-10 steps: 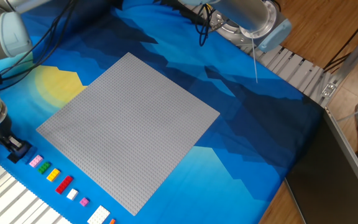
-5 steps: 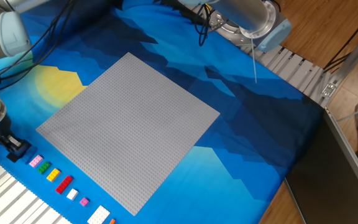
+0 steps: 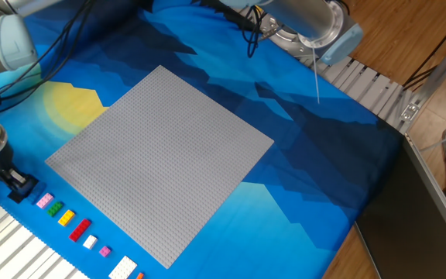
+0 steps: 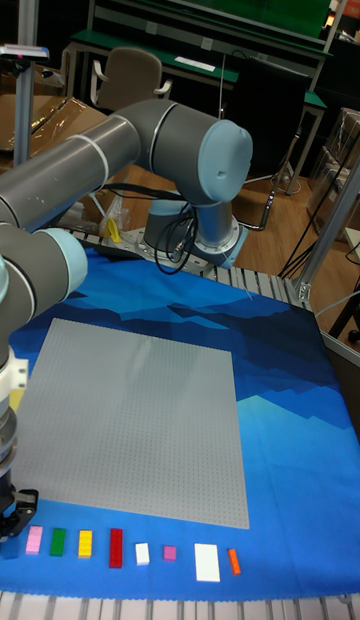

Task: Stack small Lego blocks one on top of the other

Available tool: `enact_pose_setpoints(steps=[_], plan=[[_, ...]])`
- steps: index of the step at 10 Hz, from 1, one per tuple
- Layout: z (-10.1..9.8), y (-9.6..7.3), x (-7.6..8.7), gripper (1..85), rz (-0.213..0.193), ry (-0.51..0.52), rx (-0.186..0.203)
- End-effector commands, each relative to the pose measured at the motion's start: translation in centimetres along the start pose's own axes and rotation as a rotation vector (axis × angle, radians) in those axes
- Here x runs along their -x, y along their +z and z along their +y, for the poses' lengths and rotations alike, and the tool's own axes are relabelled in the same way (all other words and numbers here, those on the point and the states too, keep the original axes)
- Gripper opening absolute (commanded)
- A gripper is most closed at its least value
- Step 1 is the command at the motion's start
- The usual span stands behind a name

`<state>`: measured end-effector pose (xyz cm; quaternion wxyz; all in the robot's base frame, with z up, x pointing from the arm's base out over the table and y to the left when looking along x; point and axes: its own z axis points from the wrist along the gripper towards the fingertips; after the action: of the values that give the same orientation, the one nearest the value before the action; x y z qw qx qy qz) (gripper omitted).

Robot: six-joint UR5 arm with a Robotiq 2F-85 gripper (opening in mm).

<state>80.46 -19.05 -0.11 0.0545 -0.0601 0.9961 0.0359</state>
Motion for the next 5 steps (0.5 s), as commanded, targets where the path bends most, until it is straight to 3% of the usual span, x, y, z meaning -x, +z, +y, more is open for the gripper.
enact_pose_setpoints(steps=[1, 3, 5], plan=[[0.02, -0.95, -0.35, 25.7, 0.022, 0.010, 0.039], [-0.54, -1.35, -0.20, 13.3, 0.025, 0.027, 0.013], [-0.69, -1.59, -0.24, 11.3, 0.026, 0.034, 0.003]])
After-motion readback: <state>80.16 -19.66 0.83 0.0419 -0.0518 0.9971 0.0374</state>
